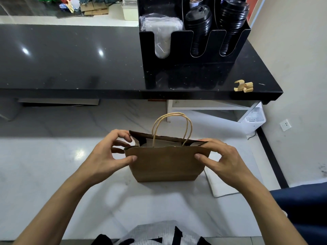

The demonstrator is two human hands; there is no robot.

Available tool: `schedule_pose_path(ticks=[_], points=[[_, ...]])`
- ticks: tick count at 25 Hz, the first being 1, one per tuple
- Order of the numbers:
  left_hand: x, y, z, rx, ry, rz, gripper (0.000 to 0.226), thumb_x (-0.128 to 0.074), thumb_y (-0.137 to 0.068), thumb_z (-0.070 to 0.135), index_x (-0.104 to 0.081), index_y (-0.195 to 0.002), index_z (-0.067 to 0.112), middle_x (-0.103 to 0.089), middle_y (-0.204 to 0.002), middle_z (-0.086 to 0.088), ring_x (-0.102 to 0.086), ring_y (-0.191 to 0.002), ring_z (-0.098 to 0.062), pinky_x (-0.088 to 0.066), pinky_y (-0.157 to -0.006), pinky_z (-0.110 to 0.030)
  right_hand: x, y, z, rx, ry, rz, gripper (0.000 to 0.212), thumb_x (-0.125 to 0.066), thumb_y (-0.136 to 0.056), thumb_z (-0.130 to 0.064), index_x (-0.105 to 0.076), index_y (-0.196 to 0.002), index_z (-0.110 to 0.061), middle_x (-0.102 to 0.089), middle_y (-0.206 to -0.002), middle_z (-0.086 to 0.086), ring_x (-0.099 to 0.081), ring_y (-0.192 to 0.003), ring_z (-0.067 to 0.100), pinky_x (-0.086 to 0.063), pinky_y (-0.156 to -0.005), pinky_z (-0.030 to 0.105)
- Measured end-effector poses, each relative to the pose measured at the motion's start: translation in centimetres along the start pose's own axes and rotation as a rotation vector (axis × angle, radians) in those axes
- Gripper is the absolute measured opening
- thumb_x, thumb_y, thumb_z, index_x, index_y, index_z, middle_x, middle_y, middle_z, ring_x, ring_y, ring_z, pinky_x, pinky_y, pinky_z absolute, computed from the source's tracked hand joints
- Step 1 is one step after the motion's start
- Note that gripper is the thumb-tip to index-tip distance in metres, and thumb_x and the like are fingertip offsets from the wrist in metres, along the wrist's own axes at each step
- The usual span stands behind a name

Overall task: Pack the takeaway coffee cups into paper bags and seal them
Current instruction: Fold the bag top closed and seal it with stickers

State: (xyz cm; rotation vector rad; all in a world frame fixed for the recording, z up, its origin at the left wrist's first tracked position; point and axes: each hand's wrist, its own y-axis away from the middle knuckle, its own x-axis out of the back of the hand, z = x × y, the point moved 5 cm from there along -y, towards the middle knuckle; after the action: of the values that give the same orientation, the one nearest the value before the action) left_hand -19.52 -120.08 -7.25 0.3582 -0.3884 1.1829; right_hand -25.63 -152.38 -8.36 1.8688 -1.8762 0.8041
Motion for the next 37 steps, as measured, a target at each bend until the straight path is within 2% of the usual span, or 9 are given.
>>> schedule_pose_path(ticks=[4,9,13,17,21,25,29,33,37], points=[[0.0,0.0,-0.2,0.025,0.017,0.116,0.034,-0.084,-0.079,0.014,-0.06,-0.1,0.026,-0.065,-0.122,0.015,-0.069,-0.1,-0.016,-0.059,-0.085,-0.034,-0.1,0.1,0.2,-0.003,0.017,0.037,0.01,-0.079,-0.086,-0.026,-0.077,-0.096,-0.027,-0.068,-0.109,-0.028,-0.063,-0.11,0.004,-0.048,-0.094,0.021],[-1.0,1.5,-0.6,0.119,0.109,0.254,0.031,-0.088,-0.074,0.009,-0.067,-0.094,0.02,-0.075,-0.091,0.003,-0.075,-0.087,-0.016,-0.061,-0.079,-0.032,-0.4,0.2,0.1,-0.02,0.007,0.037,0.012,-0.079,-0.087,-0.024,-0.076,-0.097,-0.03,-0.068,-0.11,-0.026,-0.063,-0.112,0.007,-0.047,-0.093,0.017],[-1.3,2.5,-1.4,0.167,0.228,0.335,0.028,-0.081,-0.078,-0.002,-0.074,-0.092,0.021,-0.079,-0.089,0.002,-0.076,-0.089,-0.015,-0.06,-0.083,-0.026,-0.4,0.3,0.0,-0.017,-0.011,0.056,0.015,-0.079,-0.087,-0.021,-0.075,-0.099,-0.028,-0.067,-0.111,-0.021,-0.062,-0.112,0.006,-0.047,-0.091,0.015],[-2.2,2.9,-1.0,0.153,0.263,0.343,0.032,-0.07,-0.088,-0.006,-0.076,-0.099,0.024,-0.079,-0.094,0.009,-0.075,-0.096,-0.01,-0.055,-0.087,-0.015,-0.7,0.6,0.3,-0.042,-0.019,0.111,0.013,-0.08,-0.086,-0.017,-0.075,-0.095,-0.025,-0.065,-0.114,-0.022,-0.058,-0.115,-0.006,-0.043,-0.093,0.013],[-3.2,3.0,-0.3,0.136,0.194,0.317,0.039,-0.076,-0.083,-0.003,-0.069,-0.109,0.026,-0.075,-0.103,0.01,-0.072,-0.099,-0.007,-0.056,-0.088,-0.018,-1.0,0.7,0.4,-0.06,-0.023,0.101,0.015,-0.08,-0.085,-0.019,-0.075,-0.096,-0.028,-0.062,-0.118,-0.025,-0.055,-0.119,-0.007,-0.041,-0.094,0.011],[-3.2,3.7,-1.5,0.289,0.117,0.39,0.033,-0.085,-0.076,0.006,-0.066,-0.095,0.026,-0.074,-0.09,0.013,-0.074,-0.084,-0.006,-0.059,-0.072,-0.018,-0.9,0.9,0.3,-0.084,-0.02,0.091,0.023,-0.084,-0.08,-0.028,-0.073,-0.1,-0.035,-0.056,-0.128,-0.024,-0.053,-0.122,-0.008,-0.039,-0.097,0.009],[-3.0,3.9,-0.8,0.229,0.066,0.416,0.026,-0.081,-0.079,0.002,-0.074,-0.088,0.025,-0.075,-0.081,0.017,-0.073,-0.077,-0.001,-0.053,-0.072,-0.008,-1.2,1.4,0.2,-0.107,-0.033,0.087,0.036,-0.086,-0.078,-0.032,-0.064,-0.101,-0.049,-0.052,-0.14,-0.023,-0.047,-0.125,-0.016,-0.032,-0.099,0.0],[-3.3,3.9,0.0,0.177,-0.031,0.399,0.034,-0.076,-0.083,0.0,-0.074,-0.085,0.034,-0.073,-0.079,0.026,-0.07,-0.078,0.004,-0.048,-0.072,-0.003,-1.6,1.6,0.4,-0.118,-0.05,0.066,0.035,-0.083,-0.081,-0.035,-0.066,-0.109,-0.044,-0.049,-0.145,-0.026,-0.047,-0.129,-0.012,-0.032,-0.101,0.002],[-3.0,3.7,0.2,0.125,-0.113,0.37,0.032,-0.069,-0.087,0.0,-0.071,-0.081,0.032,-0.072,-0.078,0.021,-0.069,-0.078,0.0,-0.048,-0.069,-0.006,-1.5,1.6,0.8,-0.105,-0.06,0.068,0.033,-0.078,-0.087,-0.025,-0.065,-0.109,-0.045,-0.05,-0.143,-0.027,-0.049,-0.129,-0.007,-0.036,-0.103,0.008]])
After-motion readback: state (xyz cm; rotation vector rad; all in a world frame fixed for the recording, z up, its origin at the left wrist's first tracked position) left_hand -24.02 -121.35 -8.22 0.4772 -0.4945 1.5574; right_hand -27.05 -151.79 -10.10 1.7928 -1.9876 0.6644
